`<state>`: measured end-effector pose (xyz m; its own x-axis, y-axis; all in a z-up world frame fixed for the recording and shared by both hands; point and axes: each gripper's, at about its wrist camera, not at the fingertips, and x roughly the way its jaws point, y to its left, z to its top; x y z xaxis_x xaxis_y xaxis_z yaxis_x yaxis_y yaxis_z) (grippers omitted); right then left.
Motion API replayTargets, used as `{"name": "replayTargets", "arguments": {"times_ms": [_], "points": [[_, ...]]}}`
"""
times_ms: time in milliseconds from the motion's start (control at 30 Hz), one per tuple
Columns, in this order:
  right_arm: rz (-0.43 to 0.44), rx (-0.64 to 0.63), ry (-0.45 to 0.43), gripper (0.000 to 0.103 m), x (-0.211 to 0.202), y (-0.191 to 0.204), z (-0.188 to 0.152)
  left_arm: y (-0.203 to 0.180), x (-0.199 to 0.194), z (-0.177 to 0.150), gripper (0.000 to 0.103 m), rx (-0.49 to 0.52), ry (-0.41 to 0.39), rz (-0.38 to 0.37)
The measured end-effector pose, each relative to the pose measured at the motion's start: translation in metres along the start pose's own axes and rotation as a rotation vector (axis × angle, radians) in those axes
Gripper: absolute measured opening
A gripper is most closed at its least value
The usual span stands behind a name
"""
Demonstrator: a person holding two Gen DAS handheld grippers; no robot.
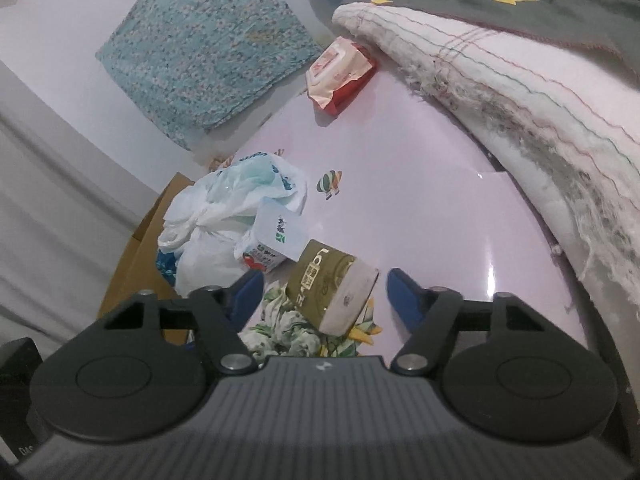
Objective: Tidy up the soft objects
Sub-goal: 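Grasp the green floral scrunchie with the left tool while the right tool approaches the gold box, then grasp the gold printed box with the right tool while the left tool lifts the scrunchie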
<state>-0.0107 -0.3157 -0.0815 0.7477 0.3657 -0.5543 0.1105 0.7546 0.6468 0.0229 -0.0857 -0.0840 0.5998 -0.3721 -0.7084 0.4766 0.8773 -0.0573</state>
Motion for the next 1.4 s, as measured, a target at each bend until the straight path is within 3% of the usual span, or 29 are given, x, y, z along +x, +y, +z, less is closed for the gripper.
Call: {"name": "replayTargets", "arguments": {"times_ms": [33,133,333,600,800,900,1067,1200,1300,1400], "points": [[-0.004,-0.008,0.001,0.050,0.002,0.001,0.000,0.000,0.002,-0.001,0.087,0.004,0.002,0.008],[-0.021,-0.029,-0.003,0.045,0.006,0.002,0.004,-0.001,0.006,-0.001,0.075,0.025,-0.006,0.028],[-0.038,-0.027,-0.010,0.045,0.018,0.003,0.013,-0.004,0.003,0.007,0.075,0.069,-0.071,0.007],[-0.038,-0.092,0.014,0.045,0.046,0.012,0.033,-0.011,0.013,0.011,0.067,0.079,-0.068,-0.112],[-0.053,-0.128,0.090,0.044,0.063,0.014,0.025,-0.013,0.036,0.001,0.067,0.169,0.039,-0.010],[-0.076,-0.165,0.102,0.044,0.059,0.018,0.018,-0.004,0.038,-0.004,0.067,0.165,0.046,0.036],[-0.075,-0.157,0.117,0.044,0.048,0.016,0.010,0.017,0.031,-0.005,0.066,0.103,0.067,0.044],[-0.096,-0.183,0.110,0.048,0.039,0.023,0.009,0.032,0.022,-0.003,0.073,0.041,0.058,0.007],[-0.126,-0.273,0.101,0.065,0.037,0.035,0.015,0.038,0.015,-0.002,0.081,0.003,0.039,-0.012],[-0.138,-0.383,0.145,0.072,0.044,0.050,0.019,0.041,0.018,0.001,0.081,-0.010,0.044,0.004]]}}
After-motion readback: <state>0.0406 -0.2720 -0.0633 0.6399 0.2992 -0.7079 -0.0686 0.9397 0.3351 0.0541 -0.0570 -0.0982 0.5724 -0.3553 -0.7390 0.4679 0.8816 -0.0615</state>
